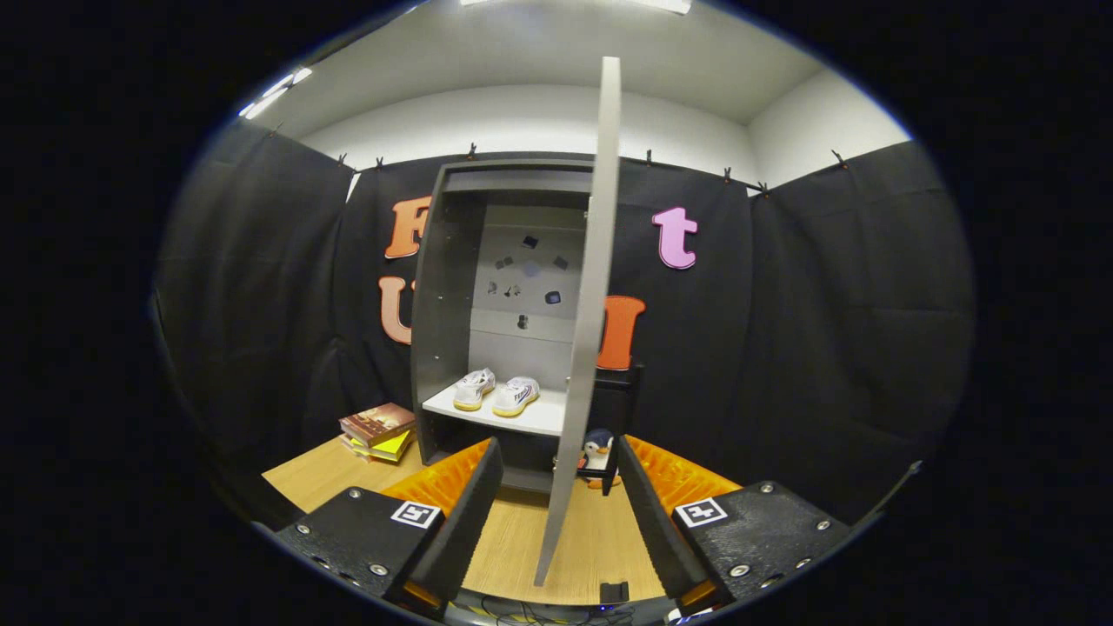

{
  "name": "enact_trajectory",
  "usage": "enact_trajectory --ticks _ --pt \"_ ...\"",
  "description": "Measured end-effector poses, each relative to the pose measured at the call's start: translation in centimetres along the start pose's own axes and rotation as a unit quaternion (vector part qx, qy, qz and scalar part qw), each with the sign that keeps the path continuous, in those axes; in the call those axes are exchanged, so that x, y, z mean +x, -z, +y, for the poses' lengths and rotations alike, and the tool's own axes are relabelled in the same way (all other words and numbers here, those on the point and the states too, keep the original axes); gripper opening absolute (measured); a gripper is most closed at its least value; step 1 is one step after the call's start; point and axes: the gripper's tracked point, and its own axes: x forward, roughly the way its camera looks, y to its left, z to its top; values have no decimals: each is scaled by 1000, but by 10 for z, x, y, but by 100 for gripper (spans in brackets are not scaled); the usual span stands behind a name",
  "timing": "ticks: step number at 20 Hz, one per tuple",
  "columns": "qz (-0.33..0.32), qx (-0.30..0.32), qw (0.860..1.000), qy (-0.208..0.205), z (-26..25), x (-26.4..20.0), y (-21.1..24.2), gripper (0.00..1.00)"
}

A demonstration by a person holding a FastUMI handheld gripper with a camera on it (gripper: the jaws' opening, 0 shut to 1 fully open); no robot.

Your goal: Open the shoe cabinet door, grab the shoes and put them into the shoe cabinet, then close the shoe cabinet door.

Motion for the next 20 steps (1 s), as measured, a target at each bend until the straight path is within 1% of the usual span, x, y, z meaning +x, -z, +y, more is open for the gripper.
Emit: enact_trajectory --ticks 3,6,10,13,16,18,20 --pt "-16 41 999 -25 -17 1 -3 83" --pt "-26 58 997 -33 -41 12 -1 83" --pt "-19 71 996 -48 -64 29 10 83" --pt "-9 101 989 -109 -49 32 18 82" --pt "-2 130 978 -163 -38 33 26 81" --pt "-2 139 973 -184 -38 38 23 81" --pt "-6 139 973 -182 -49 42 20 81"
